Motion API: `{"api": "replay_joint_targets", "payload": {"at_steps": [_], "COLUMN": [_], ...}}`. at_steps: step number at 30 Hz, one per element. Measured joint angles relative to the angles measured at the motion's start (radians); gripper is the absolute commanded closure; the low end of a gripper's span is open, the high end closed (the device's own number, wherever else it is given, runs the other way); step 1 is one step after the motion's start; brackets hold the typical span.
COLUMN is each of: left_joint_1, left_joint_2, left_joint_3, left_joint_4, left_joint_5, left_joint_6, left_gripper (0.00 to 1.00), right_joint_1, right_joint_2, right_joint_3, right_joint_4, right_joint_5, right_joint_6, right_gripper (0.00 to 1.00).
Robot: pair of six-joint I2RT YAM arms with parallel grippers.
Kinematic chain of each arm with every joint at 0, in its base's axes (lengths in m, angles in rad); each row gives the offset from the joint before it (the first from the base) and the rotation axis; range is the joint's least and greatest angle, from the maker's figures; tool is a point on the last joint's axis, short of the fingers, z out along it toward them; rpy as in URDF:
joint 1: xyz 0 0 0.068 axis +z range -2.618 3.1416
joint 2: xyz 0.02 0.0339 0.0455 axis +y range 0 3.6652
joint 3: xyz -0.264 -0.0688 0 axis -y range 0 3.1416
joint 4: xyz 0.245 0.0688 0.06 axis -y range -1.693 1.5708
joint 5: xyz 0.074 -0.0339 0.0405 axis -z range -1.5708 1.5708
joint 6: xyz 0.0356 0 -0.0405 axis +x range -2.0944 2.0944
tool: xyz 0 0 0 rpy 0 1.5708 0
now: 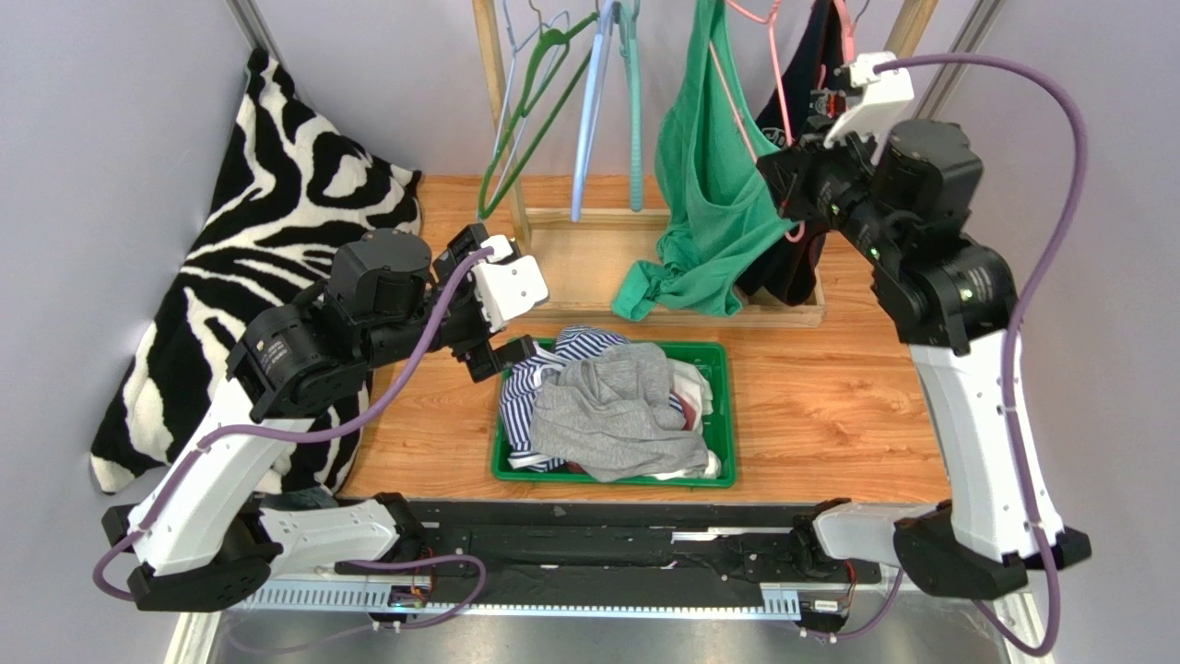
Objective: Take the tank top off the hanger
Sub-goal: Pick up the hanger from the clothesline.
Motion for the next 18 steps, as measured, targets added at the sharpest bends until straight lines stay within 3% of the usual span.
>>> {"api": "replay_joint_targets", "payload": {"at_steps": [18], "left_joint_1": [0.007], "left_joint_2": [-0.003], "left_joint_3": [-0.002], "left_joint_4": [0.0], "left_joint_5": [0.0], "left_joint_6": [0.0], "left_gripper": [0.01], "right_joint_1": [-0.005], "right_joint_2": [-0.103], "right_joint_3": [-0.016], "right_joint_4": [-0.016], "right_joint_5": [-0.08], "right_joint_6": [-0.008], "right_gripper": [1.0]}}
